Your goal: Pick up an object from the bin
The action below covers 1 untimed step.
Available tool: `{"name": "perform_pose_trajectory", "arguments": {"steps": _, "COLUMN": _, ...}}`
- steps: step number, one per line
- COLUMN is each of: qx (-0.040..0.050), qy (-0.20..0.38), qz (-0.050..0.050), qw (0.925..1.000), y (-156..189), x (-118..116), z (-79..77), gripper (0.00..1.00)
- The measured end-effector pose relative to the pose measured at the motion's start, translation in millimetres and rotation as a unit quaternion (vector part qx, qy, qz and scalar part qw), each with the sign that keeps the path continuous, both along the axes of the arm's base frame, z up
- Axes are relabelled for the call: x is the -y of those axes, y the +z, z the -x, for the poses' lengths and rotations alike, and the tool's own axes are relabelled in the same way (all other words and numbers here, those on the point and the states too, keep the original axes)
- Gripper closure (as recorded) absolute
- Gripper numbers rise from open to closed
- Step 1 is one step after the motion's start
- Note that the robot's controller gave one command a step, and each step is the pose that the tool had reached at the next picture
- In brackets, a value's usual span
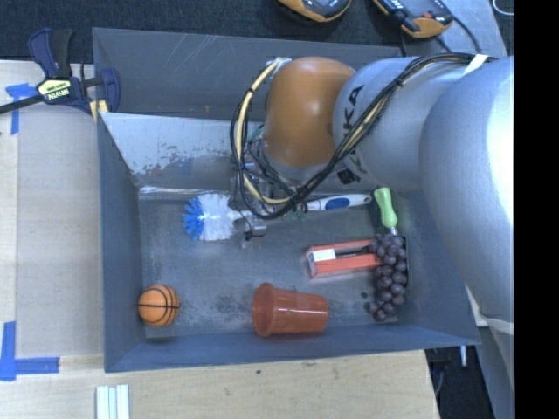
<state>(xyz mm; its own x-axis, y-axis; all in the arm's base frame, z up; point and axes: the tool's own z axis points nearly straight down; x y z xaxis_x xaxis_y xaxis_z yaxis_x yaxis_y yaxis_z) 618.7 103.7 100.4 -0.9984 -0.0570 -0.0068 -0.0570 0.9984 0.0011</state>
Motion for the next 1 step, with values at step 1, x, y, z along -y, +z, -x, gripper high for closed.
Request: {"name": "perform_pose_trajectory", "arguments": {"steps": 1, "qx": -0.0002, "qy": 0.0, "qz": 0.0, "qw": 1.0, "y": -0.2, "x": 0.2, "z": 0.1, "gripper": 1.0}}
